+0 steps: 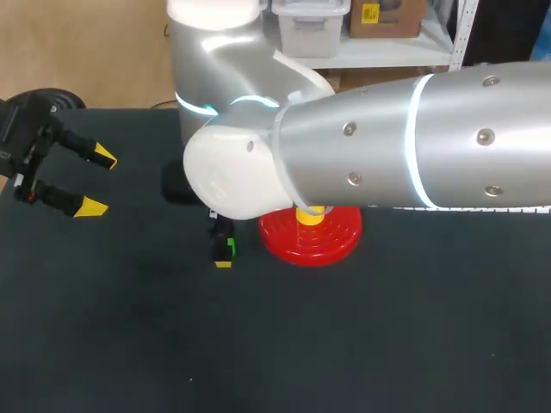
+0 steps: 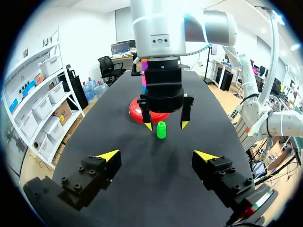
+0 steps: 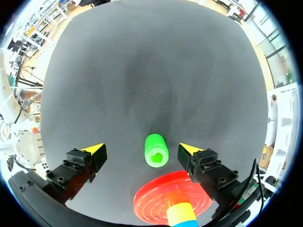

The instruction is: Pick up and stack the cylinders on the red base in this order: pink,purple,orange,green

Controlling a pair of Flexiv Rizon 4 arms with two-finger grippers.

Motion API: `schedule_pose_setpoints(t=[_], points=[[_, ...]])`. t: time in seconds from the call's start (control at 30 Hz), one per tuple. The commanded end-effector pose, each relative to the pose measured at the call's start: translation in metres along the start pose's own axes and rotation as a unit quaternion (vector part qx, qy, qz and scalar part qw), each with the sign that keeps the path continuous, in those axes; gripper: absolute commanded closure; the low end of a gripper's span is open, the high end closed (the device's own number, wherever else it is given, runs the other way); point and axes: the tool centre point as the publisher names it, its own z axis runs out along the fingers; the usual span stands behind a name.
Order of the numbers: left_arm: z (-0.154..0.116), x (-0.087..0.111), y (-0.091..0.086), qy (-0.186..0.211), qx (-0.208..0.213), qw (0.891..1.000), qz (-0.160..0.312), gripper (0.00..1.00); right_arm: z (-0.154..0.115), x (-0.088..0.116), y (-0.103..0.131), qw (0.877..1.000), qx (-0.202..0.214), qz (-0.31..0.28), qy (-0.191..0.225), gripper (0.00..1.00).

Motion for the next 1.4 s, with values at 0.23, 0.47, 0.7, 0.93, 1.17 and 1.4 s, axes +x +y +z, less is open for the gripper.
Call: schedule_pose_setpoints(t=[0.23,0.47,0.7,0.93,1.17,1.4], points=[[0.000,0.001,0.000,-0.001,-0.001,1.000,0.002,0.00,0.001,-0.001,-0.001,1.000,-0.004,-0.002,-0.002,0.74],[0.000,0.001,0.000,-0.001,-0.001,1.000,0.002,0.00,0.003,-0.001,-0.001,1.000,-0.006,-0.001,-0.003,0.96],[0.000,0.001,0.000,-0.001,-0.001,1.000,0.002,0.00,0.005,-0.001,-0.001,1.000,-0.009,0.000,-0.004,1.00],[0.000,0.001,0.000,-0.001,-0.001,1.000,0.002,0.00,0.007,-0.001,0.000,1.000,-0.013,0.003,-0.006,1.00],[0.000,0.001,0.000,-0.001,-0.001,1.000,0.002,0.00,-0.010,0.004,0.001,1.000,0.001,0.013,-0.008,1.00],[0.000,0.001,0.000,-0.001,-0.001,1.000,0.002,0.00,-0.066,0.012,0.004,0.999,0.027,0.021,-0.024,1.00]])
